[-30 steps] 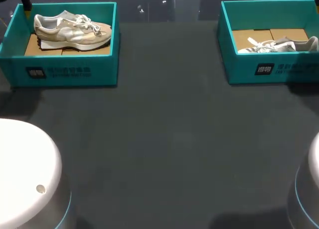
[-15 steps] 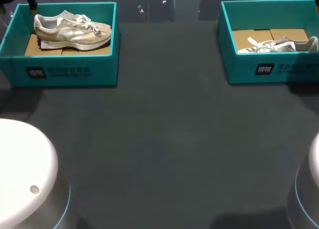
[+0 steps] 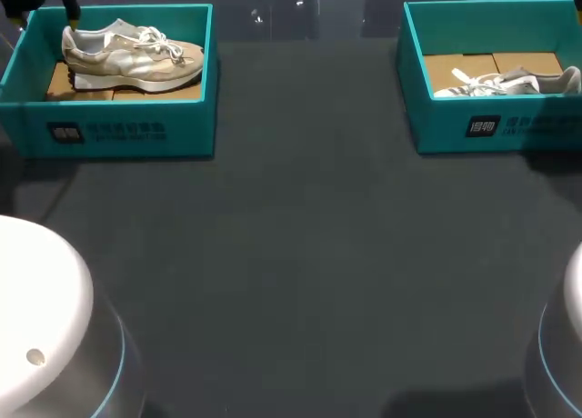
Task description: Take the shoe out of the shoebox, open the shoe tongue, remove and reinsert the insole, then place the shoe into the shoebox
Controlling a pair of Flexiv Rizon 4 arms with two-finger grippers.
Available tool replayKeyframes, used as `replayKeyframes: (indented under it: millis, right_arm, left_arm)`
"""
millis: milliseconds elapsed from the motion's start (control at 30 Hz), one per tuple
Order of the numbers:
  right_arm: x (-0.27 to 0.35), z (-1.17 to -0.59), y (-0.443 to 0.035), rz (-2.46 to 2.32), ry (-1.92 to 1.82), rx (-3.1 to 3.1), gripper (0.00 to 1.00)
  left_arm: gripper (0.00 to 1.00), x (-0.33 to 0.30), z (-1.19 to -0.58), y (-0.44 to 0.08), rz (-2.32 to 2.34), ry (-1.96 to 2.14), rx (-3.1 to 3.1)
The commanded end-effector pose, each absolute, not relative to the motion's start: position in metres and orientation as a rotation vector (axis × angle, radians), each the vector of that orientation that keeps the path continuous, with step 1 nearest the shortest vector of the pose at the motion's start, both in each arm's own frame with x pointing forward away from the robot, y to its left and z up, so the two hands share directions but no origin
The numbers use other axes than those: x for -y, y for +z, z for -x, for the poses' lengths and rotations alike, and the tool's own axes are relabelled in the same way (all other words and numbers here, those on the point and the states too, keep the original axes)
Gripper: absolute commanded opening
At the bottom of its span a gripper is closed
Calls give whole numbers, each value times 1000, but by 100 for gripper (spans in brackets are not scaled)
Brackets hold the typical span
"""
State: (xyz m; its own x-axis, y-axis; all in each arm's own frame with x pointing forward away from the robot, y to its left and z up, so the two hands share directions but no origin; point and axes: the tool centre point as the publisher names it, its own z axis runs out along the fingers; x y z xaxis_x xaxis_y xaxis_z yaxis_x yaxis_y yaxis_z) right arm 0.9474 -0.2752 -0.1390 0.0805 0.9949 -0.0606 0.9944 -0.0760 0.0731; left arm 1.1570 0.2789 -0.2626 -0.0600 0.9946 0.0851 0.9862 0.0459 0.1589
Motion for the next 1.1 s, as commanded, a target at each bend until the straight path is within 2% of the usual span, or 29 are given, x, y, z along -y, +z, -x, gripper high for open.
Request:
replayKeyframes:
  millis: [33, 1100]
  right_arm:
    - [275, -947, -139, -2237, 7, -2067, 100]
    - [275, -947, -139, -2237, 7, -2067, 100]
  left_arm:
    - [100, -280, -1180, -275, -2125, 238, -2260]
    - [100, -280, -1194, -348, -2118, 178, -2394]
